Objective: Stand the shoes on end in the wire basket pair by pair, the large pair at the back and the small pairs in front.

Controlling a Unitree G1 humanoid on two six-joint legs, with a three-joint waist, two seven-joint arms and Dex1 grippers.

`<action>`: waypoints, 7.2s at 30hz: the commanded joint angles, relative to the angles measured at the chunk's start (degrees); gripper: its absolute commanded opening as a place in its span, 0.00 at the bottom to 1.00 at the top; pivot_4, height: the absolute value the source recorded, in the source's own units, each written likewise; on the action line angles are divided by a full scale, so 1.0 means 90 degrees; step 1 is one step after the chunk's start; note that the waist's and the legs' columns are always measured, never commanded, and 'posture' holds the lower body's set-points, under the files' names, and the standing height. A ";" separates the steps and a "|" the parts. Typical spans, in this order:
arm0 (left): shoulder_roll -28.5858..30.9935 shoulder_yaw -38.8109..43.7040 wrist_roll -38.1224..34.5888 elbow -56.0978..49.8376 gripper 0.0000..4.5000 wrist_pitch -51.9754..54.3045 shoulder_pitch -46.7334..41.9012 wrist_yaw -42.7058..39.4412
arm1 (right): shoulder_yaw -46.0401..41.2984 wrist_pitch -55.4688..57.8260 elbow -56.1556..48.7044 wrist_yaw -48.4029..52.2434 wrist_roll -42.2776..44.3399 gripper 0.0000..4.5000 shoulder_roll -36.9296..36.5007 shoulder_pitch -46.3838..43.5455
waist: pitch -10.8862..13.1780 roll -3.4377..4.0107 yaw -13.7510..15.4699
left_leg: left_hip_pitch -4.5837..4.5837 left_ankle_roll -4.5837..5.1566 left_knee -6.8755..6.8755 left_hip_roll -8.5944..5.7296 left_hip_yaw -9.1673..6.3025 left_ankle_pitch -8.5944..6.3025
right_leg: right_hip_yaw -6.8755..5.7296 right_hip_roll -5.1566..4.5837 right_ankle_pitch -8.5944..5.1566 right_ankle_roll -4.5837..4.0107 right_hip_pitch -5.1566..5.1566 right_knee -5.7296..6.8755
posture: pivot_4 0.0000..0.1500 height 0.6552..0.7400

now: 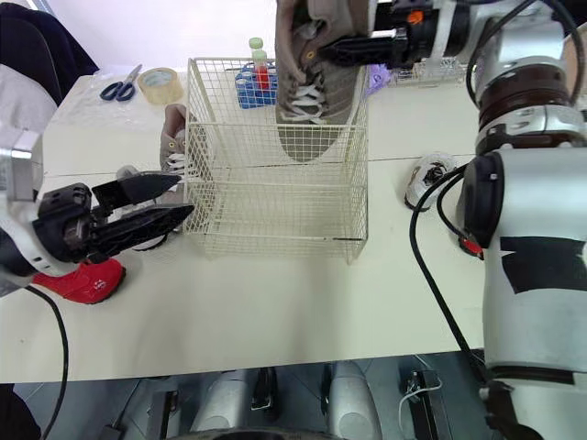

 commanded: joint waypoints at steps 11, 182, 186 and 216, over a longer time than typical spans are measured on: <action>-0.0159 -0.0281 0.0252 -0.0002 0.78 -0.0263 -0.0234 -0.0032 | -0.0495 -0.0266 -0.0256 -0.0291 -0.0103 0.99 -0.0600 -0.0038 | 0.0000 0.0000 0.0001 | 0.0002 -0.0001 0.0008 -0.0001 -0.0002 0.0000 | 0.0000 0.0001 0.0000 0.0000 0.0006 0.0003 | 1.00 1.00; -0.3872 -0.3030 0.8980 0.4036 1.00 -0.4253 -0.4136 -0.0780 | -0.1802 0.5278 -1.0214 -0.4061 0.5456 1.00 -0.2592 0.5768 | -0.0018 -0.0105 0.0204 | 0.0003 0.0031 0.0114 0.0038 0.0001 -0.0013 | -0.0007 0.0027 0.0037 0.0014 0.0041 0.0031 | 1.00 1.00; -0.3423 -0.2962 0.8820 0.3652 1.00 -0.3909 -0.4099 -0.1094 | -0.1775 0.5243 -1.0189 -0.4027 0.5435 1.00 -0.2535 0.5776 | -0.0018 -0.0104 0.0203 | 0.0003 0.0031 0.0113 0.0042 0.0002 -0.0013 | -0.0008 0.0030 0.0037 0.0014 0.0040 0.0031 | 1.00 1.00; -0.4033 -0.1419 0.3392 -0.0370 1.00 0.1286 -0.2231 0.2002 | -0.2779 0.1981 -0.7427 -0.7279 0.2468 1.00 -0.0991 0.5822 | -0.0026 -0.0103 0.0195 | 0.0018 0.0023 0.0110 0.0042 -0.0001 -0.0010 | 0.0002 0.0032 0.0039 0.0014 0.0060 0.0021 | 1.00 1.00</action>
